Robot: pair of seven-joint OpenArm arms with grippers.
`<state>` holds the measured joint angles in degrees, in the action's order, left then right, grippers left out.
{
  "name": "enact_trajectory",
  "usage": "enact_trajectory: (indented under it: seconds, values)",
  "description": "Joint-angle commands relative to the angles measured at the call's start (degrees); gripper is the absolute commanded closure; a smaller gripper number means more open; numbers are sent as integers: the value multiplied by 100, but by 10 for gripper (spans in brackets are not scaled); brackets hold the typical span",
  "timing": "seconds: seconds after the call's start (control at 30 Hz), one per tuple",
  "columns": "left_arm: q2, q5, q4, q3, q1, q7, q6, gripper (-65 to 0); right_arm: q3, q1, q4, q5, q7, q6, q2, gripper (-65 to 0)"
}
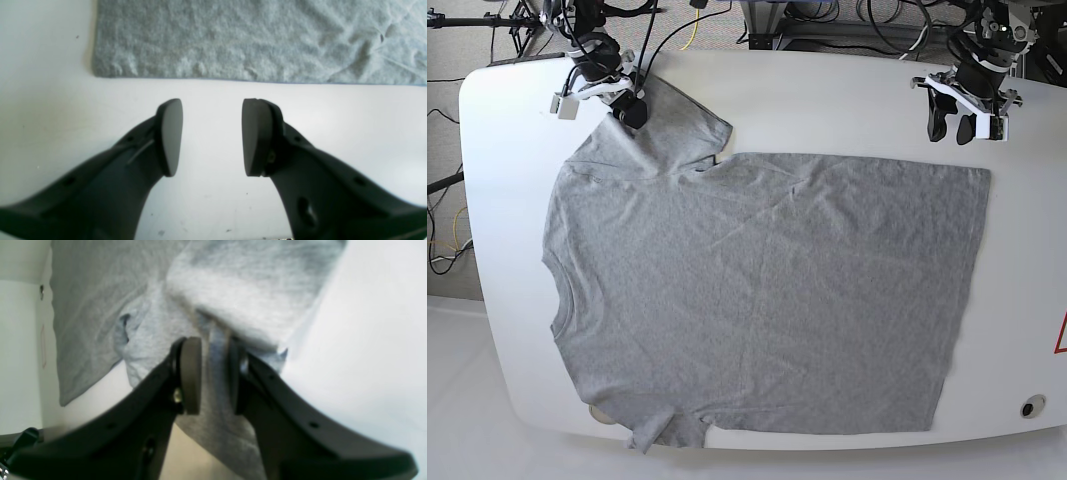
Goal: Fold the T-shirt properly
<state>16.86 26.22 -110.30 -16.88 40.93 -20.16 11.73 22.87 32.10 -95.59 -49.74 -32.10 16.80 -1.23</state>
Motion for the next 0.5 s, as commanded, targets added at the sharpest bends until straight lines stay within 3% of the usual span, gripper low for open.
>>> enact_trajectory:
  seconds: [0.0, 0.1, 0.17, 0.23, 0.47]
  values:
    - [60, 39, -90, -36, 18, 80, 47, -267, -25, 86, -44, 161, -246, -103, 7, -167]
    - [54, 33, -100, -39, 11, 72, 68, -267, -42, 96, -57, 142, -246, -94, 12, -194]
    - [58, 12, -104, -35, 30, 76, 43, -269, 32, 49, -92, 154, -250, -60, 38, -264]
    - [56, 13, -109, -29, 22, 70, 37, -269, 40, 44, -106, 169, -240, -59, 37, -289]
    - [60, 1, -76, -29, -7, 83, 34, -268, 155, 41, -117, 241, -264, -46, 39, -310]
